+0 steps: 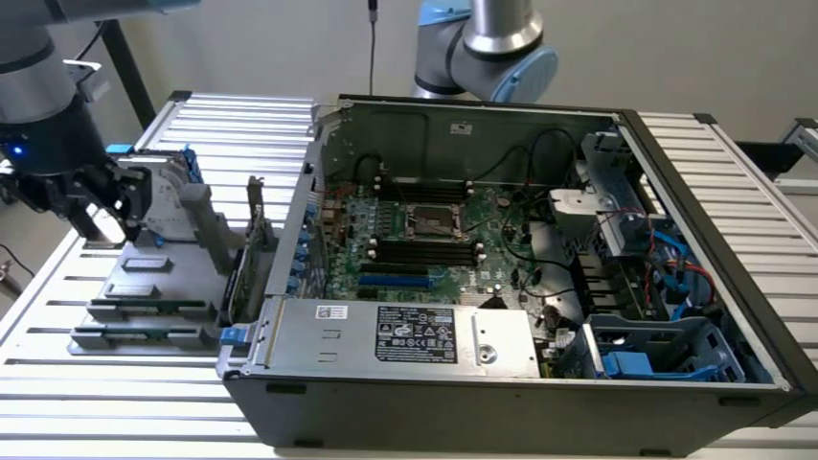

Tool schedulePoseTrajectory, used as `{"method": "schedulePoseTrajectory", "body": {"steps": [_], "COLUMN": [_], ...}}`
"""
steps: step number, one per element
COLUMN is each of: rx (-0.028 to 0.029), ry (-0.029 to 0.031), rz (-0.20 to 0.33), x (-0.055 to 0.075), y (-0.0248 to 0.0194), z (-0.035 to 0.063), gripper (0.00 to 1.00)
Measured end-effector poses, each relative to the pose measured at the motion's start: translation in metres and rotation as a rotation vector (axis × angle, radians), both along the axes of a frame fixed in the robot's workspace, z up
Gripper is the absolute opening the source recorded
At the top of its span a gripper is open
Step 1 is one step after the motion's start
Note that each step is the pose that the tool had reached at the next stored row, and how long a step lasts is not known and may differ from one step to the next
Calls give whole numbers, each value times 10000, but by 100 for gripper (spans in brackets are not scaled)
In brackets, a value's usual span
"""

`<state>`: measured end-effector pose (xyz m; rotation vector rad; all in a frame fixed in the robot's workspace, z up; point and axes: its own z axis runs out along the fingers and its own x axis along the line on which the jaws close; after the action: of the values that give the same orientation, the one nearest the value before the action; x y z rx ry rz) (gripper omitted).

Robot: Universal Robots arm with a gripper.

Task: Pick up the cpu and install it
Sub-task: 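Pick up the cpu and move it towards the insertion slot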

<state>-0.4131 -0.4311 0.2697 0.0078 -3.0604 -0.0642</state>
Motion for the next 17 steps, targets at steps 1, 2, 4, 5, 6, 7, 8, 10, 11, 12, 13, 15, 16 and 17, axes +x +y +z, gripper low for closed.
{"method": "schedulePoseTrajectory", "body": {"steps": [1,2,4,5,6,7,8,10,11,12,13,15,16,17], "rx": [5,9,13,12,11,13,13,13,14,14,16,25,32,40], "ry": [2,2,4,10,14,16,20,29,31,36,39,53,62,71], "rz": [-1,-1,0,0,2,3,5,8,9,11,12,16,19,22], "x": [16,38,96,131,168,208,244,316,350,388,426,511,556,604], "y": [0,0,0,0,0,0,0,0,0,0,1,0,0,0], "z": [43,89,177,224,269,317,363,454,496,542,588,679,724,772], "gripper": [55,55,55,55,55,55,55,55,55,55,55,55,55,55]}}
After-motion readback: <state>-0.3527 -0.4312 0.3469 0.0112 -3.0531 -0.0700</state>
